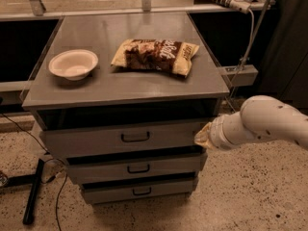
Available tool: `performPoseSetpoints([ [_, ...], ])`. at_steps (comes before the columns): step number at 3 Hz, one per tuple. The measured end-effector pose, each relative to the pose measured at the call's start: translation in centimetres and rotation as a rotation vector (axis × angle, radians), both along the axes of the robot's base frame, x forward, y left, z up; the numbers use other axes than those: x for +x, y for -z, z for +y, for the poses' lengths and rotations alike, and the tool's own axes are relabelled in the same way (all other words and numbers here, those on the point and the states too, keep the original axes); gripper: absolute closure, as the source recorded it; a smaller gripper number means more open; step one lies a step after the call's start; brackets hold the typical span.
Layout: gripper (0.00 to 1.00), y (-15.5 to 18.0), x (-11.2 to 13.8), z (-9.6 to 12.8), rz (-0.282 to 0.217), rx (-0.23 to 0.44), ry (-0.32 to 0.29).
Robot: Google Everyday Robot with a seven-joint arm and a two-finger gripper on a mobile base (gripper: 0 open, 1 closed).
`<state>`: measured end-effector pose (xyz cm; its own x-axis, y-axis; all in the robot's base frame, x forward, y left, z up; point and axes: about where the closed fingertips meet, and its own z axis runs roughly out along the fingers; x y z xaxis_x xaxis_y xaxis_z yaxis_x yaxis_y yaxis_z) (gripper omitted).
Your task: Close top drawer
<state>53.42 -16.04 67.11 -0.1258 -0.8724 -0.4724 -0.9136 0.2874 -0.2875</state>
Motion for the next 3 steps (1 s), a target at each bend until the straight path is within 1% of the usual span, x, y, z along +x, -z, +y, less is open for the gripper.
performPoseSetpoints([
  [1, 0.15, -0.08, -0.14, -0.05, -0.001, 0.001, -0.002],
  [2, 0.0, 0.11, 0.05, 0.35, 0.001, -0.002, -0.007],
  [3, 0.0, 0.11, 0.05, 0.35, 0.001, -0.002, -0.007],
])
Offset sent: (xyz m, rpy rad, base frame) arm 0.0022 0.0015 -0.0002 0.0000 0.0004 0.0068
